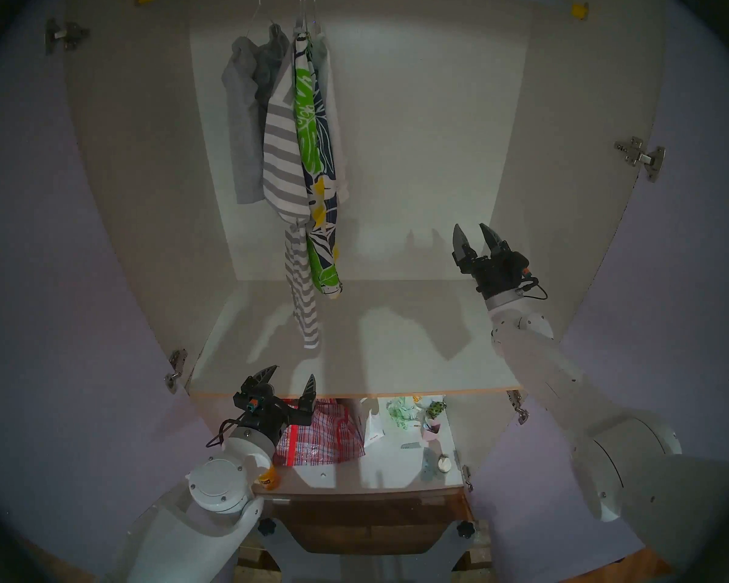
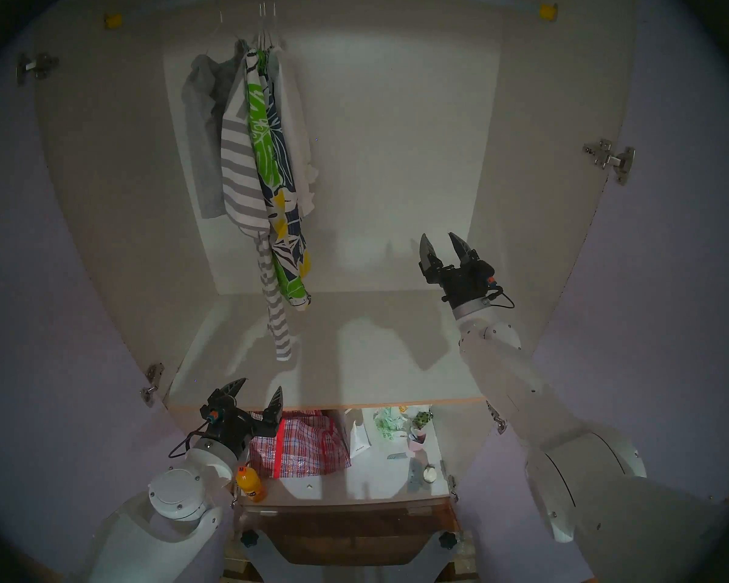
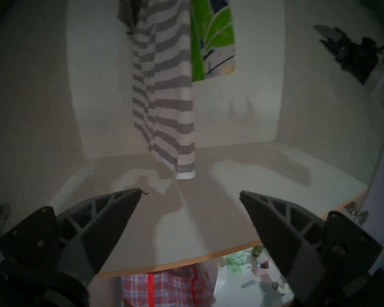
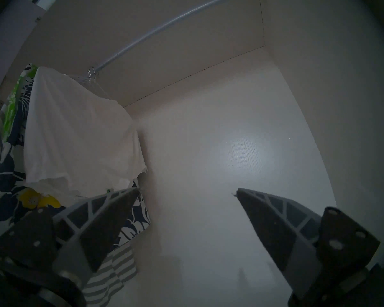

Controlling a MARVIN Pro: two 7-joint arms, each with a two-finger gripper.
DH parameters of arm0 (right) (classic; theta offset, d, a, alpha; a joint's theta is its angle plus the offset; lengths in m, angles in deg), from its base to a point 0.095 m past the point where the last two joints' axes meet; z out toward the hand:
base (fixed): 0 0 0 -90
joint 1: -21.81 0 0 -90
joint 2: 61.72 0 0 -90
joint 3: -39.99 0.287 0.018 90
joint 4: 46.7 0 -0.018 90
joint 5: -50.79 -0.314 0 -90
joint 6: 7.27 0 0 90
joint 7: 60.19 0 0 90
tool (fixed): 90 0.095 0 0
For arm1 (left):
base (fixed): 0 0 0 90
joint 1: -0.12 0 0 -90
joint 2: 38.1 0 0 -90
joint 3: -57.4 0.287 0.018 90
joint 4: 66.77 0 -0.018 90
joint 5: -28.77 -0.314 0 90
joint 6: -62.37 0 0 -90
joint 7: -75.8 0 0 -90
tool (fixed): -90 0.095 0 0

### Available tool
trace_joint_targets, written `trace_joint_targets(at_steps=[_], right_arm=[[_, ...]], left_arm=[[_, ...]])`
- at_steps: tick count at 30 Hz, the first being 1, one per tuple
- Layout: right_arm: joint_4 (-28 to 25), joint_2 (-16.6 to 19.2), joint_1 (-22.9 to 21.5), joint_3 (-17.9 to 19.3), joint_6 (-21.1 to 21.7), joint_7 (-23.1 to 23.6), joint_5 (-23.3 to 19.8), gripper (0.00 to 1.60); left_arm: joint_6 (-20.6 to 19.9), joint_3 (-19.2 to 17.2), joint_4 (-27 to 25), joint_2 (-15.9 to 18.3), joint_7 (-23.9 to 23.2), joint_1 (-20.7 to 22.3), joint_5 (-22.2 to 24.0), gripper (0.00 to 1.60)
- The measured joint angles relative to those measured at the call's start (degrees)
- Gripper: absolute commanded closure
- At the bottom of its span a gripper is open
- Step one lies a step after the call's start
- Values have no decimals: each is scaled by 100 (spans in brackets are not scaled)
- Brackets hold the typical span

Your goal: Move and arrange clothes and pants in the wardrobe

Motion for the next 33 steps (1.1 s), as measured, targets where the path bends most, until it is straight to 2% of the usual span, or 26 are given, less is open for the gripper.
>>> trace_joint_targets(at_steps=[4,7,9,12,14,16,18,21,27,33], right_arm=[[-22,5,9,13,27,-26,18,0],[-27,8,11,17,36,-35,22,0],[-46,12,18,18,48,-49,27,0],[-44,17,17,26,66,-20,5,0],[-35,34,21,29,77,32,-4,0],[-20,50,38,27,80,34,1,0],[3,69,62,22,80,43,6,0],[42,99,90,22,81,49,8,0],[165,144,104,28,86,39,13,0],[303,148,54,17,104,-5,47,0]], left_arm=[[-1,1,29,511,-874,-35,-3,0],[-5,-14,39,735,-973,-42,-49,0],[-32,-62,58,921,-859,-51,-178,0],[-29,-73,80,895,-636,-45,-312,0],[-89,-100,62,797,-517,-15,-359,0],[-216,-286,-240,546,-501,132,-361,0],[-272,-391,-503,352,-488,419,-376,0],[-375,-473,-558,62,-474,758,-396,0],[-748,-364,-332,-610,-487,1435,-505,0],[-1226,-121,155,-1218,-504,2019,-659,0]])
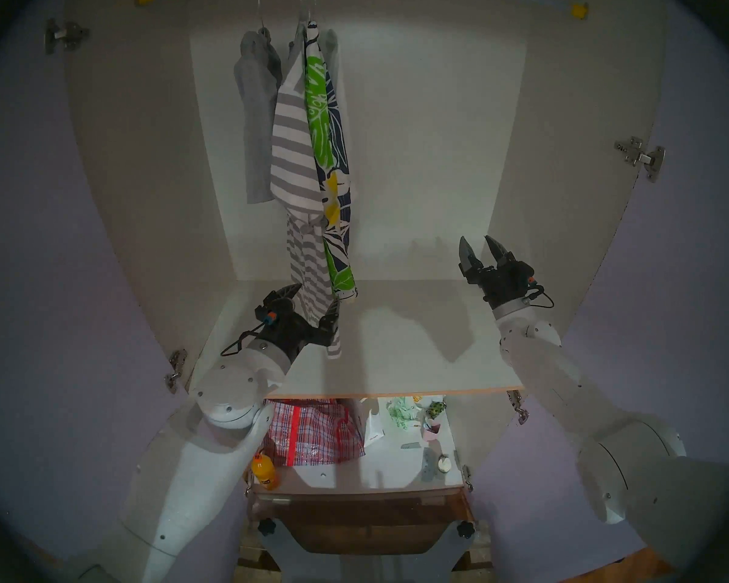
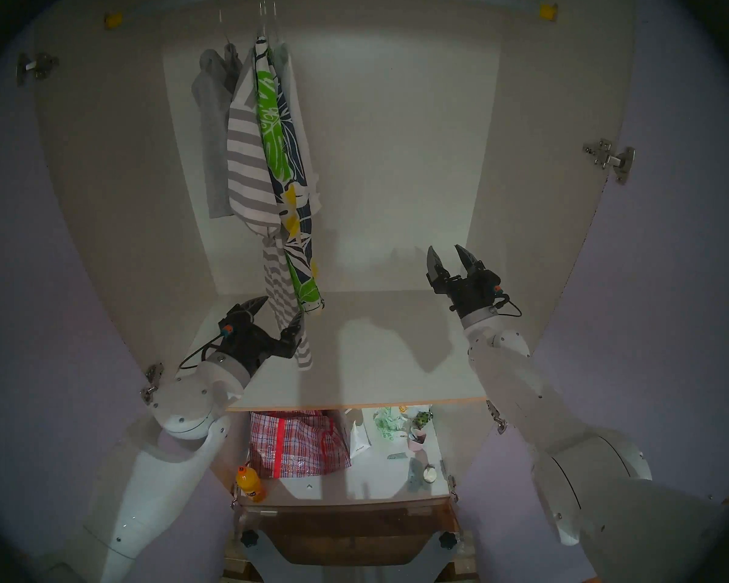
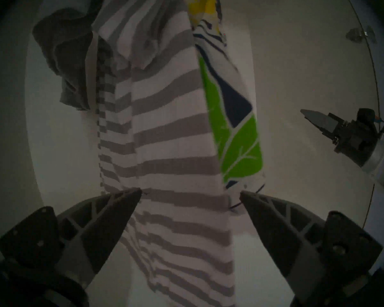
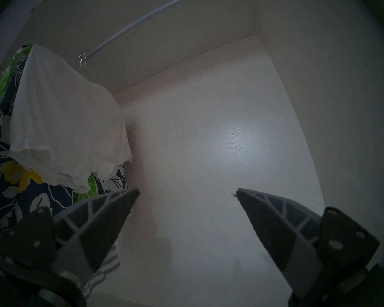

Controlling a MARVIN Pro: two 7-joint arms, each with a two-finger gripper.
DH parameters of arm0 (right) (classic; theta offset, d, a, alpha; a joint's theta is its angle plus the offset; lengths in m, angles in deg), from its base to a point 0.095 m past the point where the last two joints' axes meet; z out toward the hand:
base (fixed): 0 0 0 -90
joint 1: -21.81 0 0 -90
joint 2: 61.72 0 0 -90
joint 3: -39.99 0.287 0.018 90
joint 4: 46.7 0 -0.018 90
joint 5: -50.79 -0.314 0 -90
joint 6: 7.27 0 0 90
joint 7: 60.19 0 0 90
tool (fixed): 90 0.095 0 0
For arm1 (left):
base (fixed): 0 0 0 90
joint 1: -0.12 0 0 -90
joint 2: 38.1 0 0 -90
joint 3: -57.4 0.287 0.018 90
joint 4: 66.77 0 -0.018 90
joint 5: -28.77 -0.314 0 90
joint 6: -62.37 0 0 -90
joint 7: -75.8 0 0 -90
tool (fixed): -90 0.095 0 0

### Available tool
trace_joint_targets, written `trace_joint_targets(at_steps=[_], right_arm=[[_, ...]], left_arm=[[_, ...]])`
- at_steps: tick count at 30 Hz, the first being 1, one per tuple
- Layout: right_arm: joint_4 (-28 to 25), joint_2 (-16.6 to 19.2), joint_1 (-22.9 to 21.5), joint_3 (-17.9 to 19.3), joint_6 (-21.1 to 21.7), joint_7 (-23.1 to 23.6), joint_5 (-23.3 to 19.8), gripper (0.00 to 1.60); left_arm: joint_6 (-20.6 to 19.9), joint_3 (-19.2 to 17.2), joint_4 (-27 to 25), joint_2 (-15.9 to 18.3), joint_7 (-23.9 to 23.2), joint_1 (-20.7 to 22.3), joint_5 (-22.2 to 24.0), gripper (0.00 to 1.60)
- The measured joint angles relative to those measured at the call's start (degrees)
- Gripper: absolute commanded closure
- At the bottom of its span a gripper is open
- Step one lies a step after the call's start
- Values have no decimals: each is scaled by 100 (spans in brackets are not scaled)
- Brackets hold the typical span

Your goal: Move and arrange clothes and pants in the wardrobe

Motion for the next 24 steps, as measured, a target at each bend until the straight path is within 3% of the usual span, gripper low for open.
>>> trace_joint_targets(at_steps=[12,24], right_arm=[[454,-112,-160,-86,42,-203,178,0],[910,-169,-297,-190,66,-282,372,0]], left_arm=[[-852,217,1076,-1213,20,1204,-676,0],[-1211,180,2131,-1471,63,2355,-1549,0]])
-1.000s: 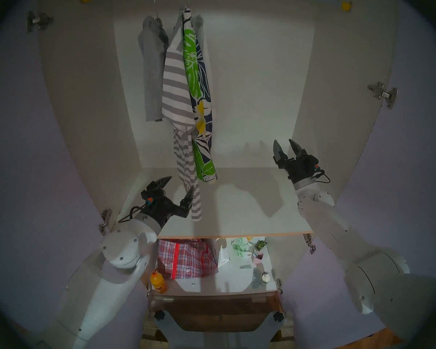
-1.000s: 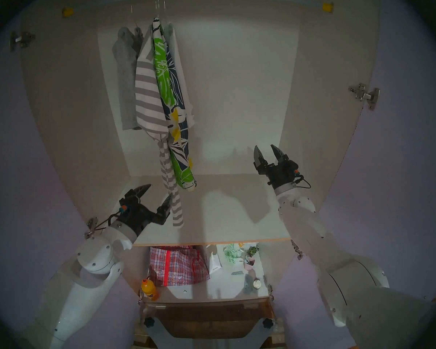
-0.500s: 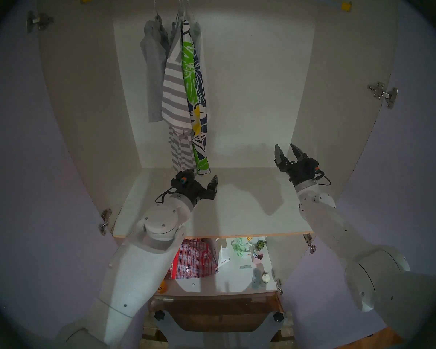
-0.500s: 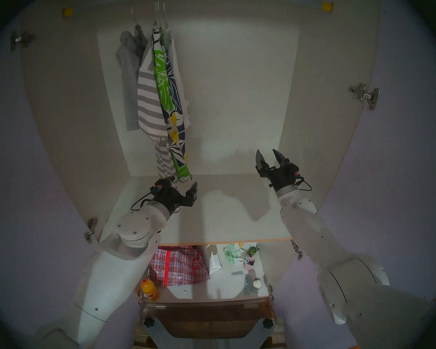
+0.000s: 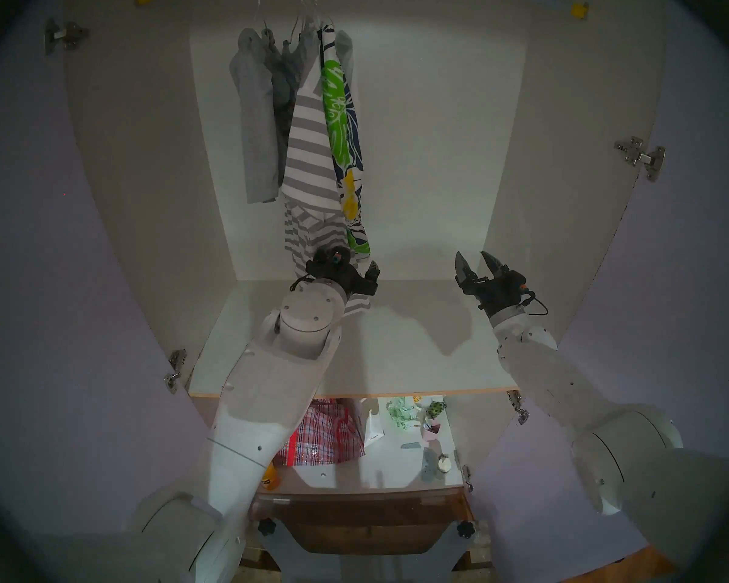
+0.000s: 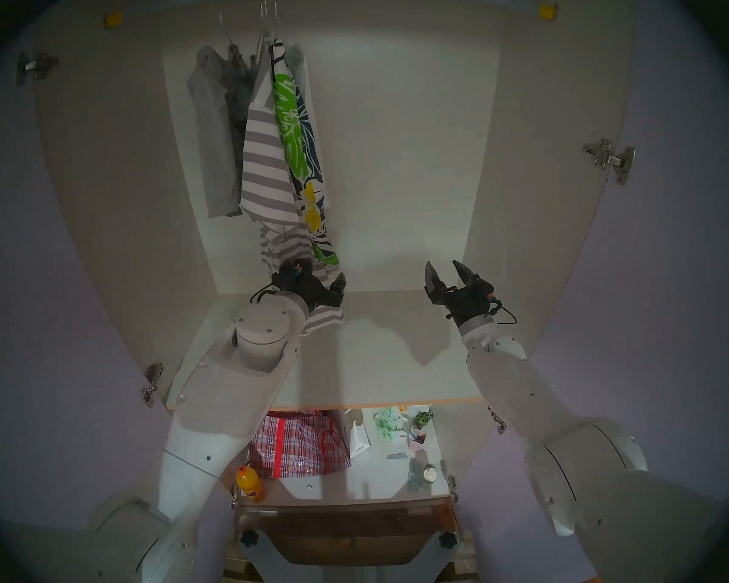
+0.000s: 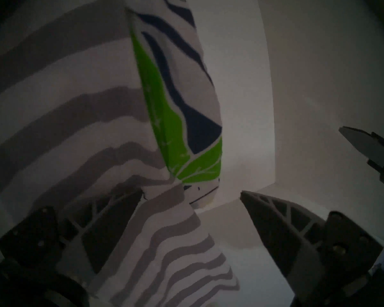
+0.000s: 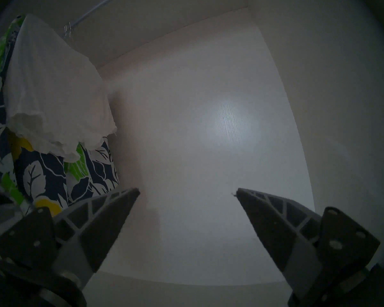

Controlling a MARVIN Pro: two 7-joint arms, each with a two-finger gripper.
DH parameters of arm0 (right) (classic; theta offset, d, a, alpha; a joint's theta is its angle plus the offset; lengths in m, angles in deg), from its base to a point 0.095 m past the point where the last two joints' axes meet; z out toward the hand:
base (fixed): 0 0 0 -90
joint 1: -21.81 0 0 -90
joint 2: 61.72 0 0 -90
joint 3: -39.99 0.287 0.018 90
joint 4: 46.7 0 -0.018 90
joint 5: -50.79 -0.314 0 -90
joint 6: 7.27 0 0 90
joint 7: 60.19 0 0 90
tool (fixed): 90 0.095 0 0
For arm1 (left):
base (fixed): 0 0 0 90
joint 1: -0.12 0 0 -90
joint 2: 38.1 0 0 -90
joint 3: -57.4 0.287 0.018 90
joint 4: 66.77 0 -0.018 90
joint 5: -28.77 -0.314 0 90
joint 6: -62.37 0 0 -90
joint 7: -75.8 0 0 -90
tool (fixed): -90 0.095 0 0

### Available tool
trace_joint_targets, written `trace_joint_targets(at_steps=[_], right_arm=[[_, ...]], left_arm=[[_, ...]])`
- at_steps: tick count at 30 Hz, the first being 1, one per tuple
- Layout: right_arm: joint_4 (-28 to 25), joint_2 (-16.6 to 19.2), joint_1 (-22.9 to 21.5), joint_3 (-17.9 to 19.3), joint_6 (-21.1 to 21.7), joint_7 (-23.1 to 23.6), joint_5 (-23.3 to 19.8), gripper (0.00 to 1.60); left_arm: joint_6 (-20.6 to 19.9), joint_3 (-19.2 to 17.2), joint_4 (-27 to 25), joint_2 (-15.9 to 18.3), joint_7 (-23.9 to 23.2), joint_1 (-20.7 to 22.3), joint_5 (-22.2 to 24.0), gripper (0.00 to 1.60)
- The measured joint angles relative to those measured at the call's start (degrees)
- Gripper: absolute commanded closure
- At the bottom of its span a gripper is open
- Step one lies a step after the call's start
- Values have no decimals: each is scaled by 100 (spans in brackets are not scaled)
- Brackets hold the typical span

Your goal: Move and arrange clothes and pants in the wardrobe

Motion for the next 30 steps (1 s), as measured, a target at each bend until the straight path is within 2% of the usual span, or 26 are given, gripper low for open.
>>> trace_joint_targets(at_steps=[5,9,11,14,18,27,30], right_arm=[[180,-39,-71,-29,-4,-34,72,0],[347,-87,-140,-67,-17,-47,148,0],[385,-94,-154,-74,-20,-48,163,0],[517,-135,-216,-100,-39,-48,214,0],[701,-191,-309,-120,-77,-48,278,0],[945,-302,-419,-172,-173,18,410,0],[1151,-370,-499,-175,-264,96,447,0]], left_arm=[[-83,3,501,-91,-90,443,-117,0],[-233,-46,744,-405,-130,922,-220,0],[-298,-56,849,-490,-122,1031,-246,0],[-388,-99,1424,-718,-109,1371,-296,0],[-381,-73,2208,-835,-168,1752,-307,0],[-321,15,3036,-980,-399,2626,-294,0],[-600,-48,3622,-1089,-368,2986,-276,0]])
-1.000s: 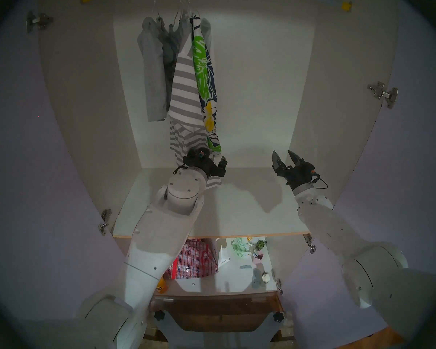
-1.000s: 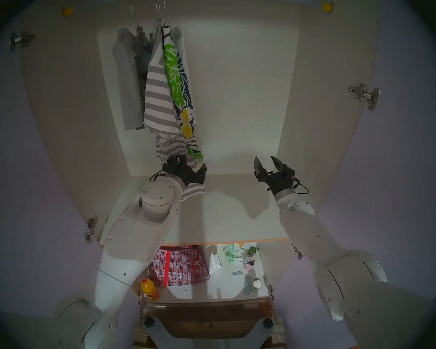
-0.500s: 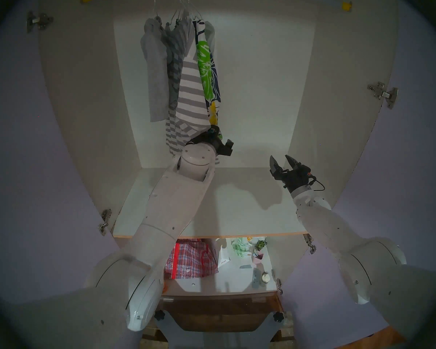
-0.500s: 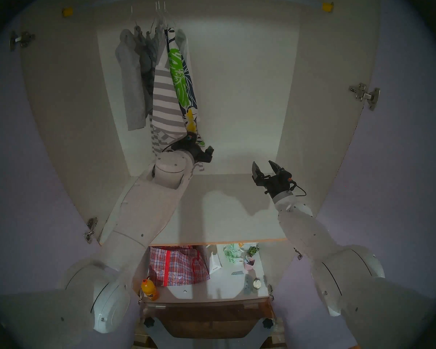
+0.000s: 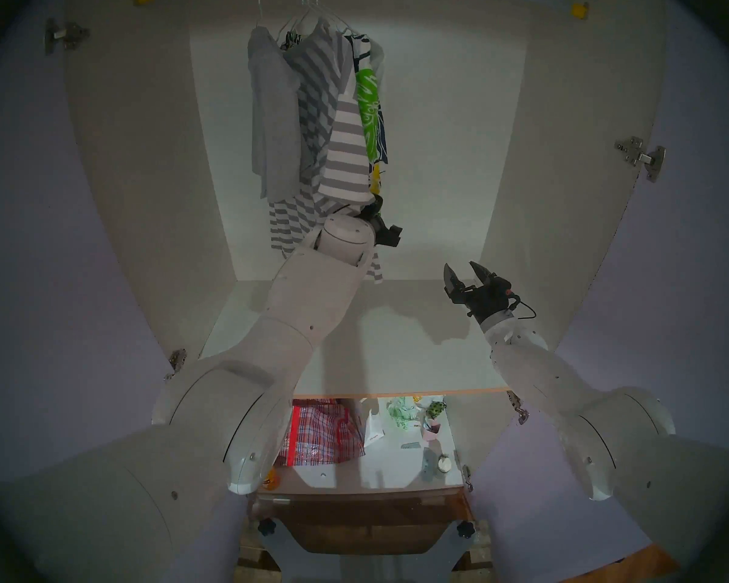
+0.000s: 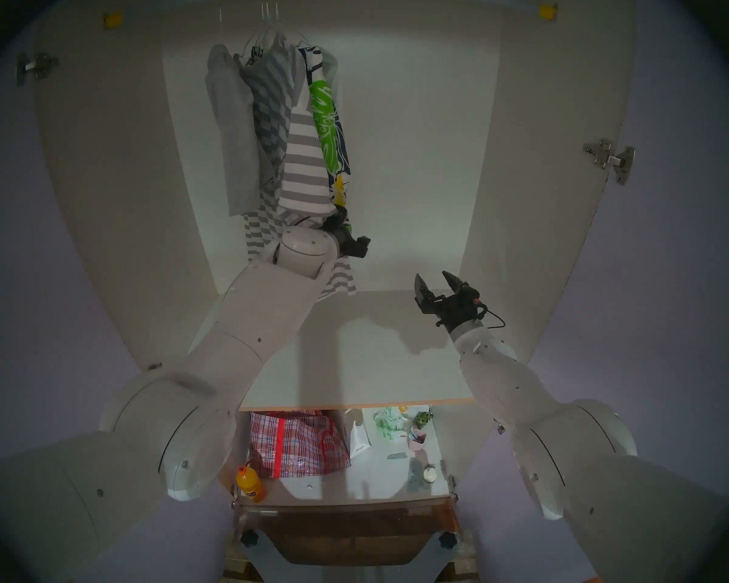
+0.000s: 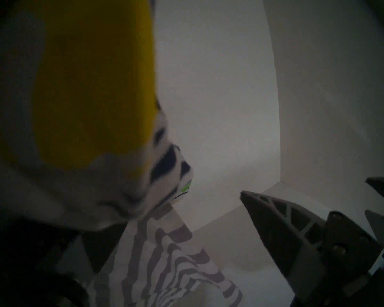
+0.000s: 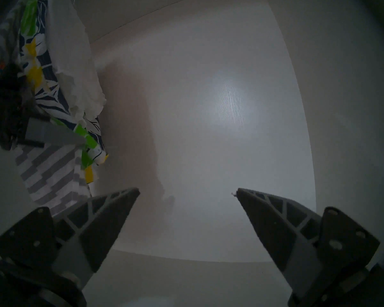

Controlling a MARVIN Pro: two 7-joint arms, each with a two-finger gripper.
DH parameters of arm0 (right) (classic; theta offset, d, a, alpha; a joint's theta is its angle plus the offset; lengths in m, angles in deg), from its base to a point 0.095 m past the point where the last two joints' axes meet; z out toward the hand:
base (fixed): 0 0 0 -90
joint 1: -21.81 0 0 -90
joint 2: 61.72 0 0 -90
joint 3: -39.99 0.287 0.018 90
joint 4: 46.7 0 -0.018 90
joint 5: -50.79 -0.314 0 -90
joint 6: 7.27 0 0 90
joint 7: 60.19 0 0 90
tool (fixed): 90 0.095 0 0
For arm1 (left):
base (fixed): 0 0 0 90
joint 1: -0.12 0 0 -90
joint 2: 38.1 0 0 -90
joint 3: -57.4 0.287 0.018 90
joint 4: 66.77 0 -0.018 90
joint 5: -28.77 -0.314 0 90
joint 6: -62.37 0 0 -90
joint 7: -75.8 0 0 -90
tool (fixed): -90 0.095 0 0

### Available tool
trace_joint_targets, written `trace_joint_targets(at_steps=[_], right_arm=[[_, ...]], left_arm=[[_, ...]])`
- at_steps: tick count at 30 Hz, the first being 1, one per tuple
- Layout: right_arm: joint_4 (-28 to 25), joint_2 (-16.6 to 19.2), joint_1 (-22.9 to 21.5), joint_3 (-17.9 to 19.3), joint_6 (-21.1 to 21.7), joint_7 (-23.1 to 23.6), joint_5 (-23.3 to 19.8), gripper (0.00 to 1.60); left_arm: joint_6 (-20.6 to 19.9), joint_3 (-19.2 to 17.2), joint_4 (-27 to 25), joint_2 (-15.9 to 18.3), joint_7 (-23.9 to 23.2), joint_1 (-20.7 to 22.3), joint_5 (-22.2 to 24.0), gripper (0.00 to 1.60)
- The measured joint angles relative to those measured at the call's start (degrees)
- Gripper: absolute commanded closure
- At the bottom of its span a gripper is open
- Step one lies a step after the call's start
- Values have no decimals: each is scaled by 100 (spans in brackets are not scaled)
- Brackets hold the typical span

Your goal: Move and arrange clothes and pants in the wardrobe

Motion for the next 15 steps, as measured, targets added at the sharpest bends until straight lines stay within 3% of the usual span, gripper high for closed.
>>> trace_joint_targets(at_steps=[3,9,15], right_arm=[[202,-45,-84,6,-75,66,14,0],[351,-106,-147,29,-184,143,18,0],[516,-183,-199,65,-307,239,14,0]], left_arm=[[1,-130,249,-24,12,107,66,0],[186,-176,247,-60,39,2,137,0],[160,-268,9,-117,488,-254,159,0]])
